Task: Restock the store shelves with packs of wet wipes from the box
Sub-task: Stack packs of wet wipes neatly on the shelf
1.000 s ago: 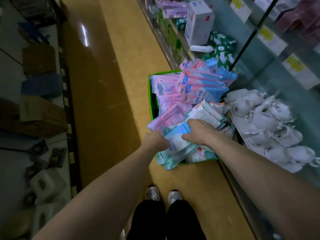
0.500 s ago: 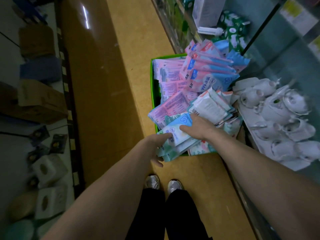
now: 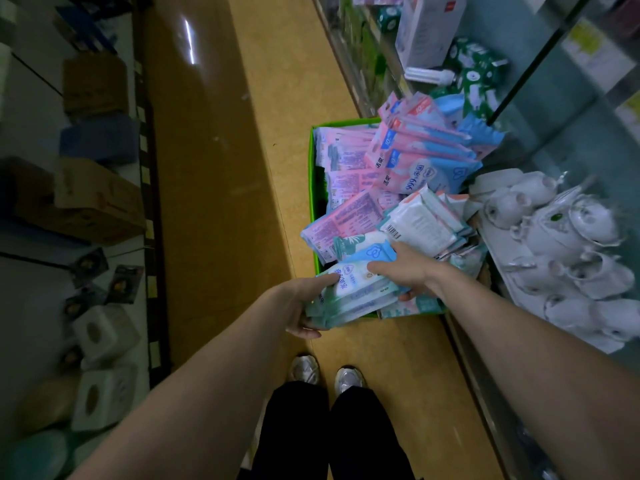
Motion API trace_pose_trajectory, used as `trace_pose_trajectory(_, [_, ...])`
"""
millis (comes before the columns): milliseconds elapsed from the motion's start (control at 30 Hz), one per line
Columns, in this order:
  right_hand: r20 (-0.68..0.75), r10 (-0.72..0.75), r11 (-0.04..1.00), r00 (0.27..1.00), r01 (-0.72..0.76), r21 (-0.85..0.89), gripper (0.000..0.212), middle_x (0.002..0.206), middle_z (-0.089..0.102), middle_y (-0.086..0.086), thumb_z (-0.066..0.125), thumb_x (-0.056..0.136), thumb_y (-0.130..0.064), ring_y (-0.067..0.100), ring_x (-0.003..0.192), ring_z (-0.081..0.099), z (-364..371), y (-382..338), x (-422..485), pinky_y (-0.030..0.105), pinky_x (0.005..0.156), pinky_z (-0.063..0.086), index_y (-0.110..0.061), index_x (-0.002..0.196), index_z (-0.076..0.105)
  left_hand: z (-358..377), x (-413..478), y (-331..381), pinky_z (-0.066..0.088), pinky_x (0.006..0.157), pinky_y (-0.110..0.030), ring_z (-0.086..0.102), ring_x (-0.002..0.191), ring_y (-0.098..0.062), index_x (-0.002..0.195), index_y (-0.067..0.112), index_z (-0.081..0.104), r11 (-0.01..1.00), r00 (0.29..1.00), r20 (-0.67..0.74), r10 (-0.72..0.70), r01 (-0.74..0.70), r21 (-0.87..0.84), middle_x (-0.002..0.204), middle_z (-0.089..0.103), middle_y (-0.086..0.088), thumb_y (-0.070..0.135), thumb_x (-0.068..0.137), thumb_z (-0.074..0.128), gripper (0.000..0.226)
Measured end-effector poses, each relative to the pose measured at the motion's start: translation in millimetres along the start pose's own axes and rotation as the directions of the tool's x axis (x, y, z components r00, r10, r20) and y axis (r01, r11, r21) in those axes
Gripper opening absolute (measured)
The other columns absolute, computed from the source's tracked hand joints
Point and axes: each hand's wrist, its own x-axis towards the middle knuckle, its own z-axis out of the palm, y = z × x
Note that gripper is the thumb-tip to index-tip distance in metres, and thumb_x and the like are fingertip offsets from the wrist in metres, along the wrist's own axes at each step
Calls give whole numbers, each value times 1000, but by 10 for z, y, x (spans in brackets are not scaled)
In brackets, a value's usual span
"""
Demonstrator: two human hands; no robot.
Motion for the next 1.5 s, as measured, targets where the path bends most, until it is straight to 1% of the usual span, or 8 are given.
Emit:
trace_pose_trajectory(200, [-5, -30, 991, 1000, 30, 133, 50, 120, 57, 8, 64, 85, -33, 25, 95, 64, -48, -118, -57, 33, 51, 56, -17, 127, 44, -110, -123, 111, 55, 76, -38, 62, 86, -23, 106, 11, 56, 990, 991, -39, 129, -131, -59, 108, 65, -11, 59, 81, 65, 54])
trace_pose_trajectory(433, [40, -83, 951, 996, 67, 300, 32, 115, 60, 10, 51, 95, -22, 23, 80, 67, -104, -334, -154, 36, 50, 57, -16, 126, 48, -206, -382, 311, 51, 51, -33, 59, 68, -20, 104, 11, 51, 950, 938, -215, 272, -297, -95, 87, 59, -9, 50, 83, 68, 48])
trace_pose_trajectory(600, [76, -125, 910, 989, 83, 406, 18, 90, 64, 10, 50, 95, -6, 24, 69, 66, -235, -528, -350, 42, 60, 58, -14, 110, 56, -339, -672, 431, 49, 38, -25, 62, 72, -21, 120, 10, 46, 891, 874, -283, 394, -439, -114, 106, 59, -10, 44, 81, 73, 59])
trace_pose_trajectory(867, [-35, -224, 907, 974, 221, 359, 21, 93, 67, 7, 60, 92, -24, 20, 70, 64, -281, -1201, -838, 37, 63, 56, -16, 111, 57, -736, -1372, 549, 54, 86, -51, 65, 103, -32, 118, 15, 47, 782, 794, -347, 500, -586, -213, 119, 62, -12, 25, 80, 78, 50])
trace_pose_trajectory(1033, [-92, -401, 846, 911, 407, 345, 18, 78, 66, 5, 65, 87, -6, 16, 65, 63, -205, -1793, -1216, 32, 60, 54, -11, 104, 62, -1092, -2040, 481, 57, 65, -51, 61, 104, -35, 135, 18, 43, 714, 720, -462, 518, -661, -231, 131, 53, -10, 19, 77, 80, 69])
trace_pose_trajectory(1167, [-116, -546, 782, 830, 555, 283, 16, 93, 63, 4, 64, 88, -10, 17, 73, 61, -69, -2309, -1549, 32, 63, 52, -18, 98, 54, -1408, -2584, 301, 56, 72, -52, 58, 95, -32, 141, 22, 36, 648, 665, -542, 514, -715, -264, 132, 45, -6, 20, 80, 78, 74])
trace_pose_trajectory(1400, [12, -724, 682, 690, 713, 160, 66, 129, 36, -2, 55, 95, -26, 20, 91, 55, 381, -3147, -2235, 36, 53, 59, -31, 149, 17, -2080, -3451, -145, 51, 41, -34, 56, 105, -31, 149, 20, 29, 599, 479, -738, 475, -790, -127, 146, 39, -11, 36, 77, 78, 88])
trace_pose_trajectory(1500, [46, -800, 599, 598, 794, 101, 66, 140, 31, 1, 53, 97, -27, 20, 85, 57, 694, -3501, -2526, 33, 51, 59, -35, 150, 15, -2364, -3802, -411, 57, 53, -41, 56, 103, -27, 148, 22, 28, 579, 366, -815, 450, -814, -46, 139, 40, -6, 39, 82, 73, 82])
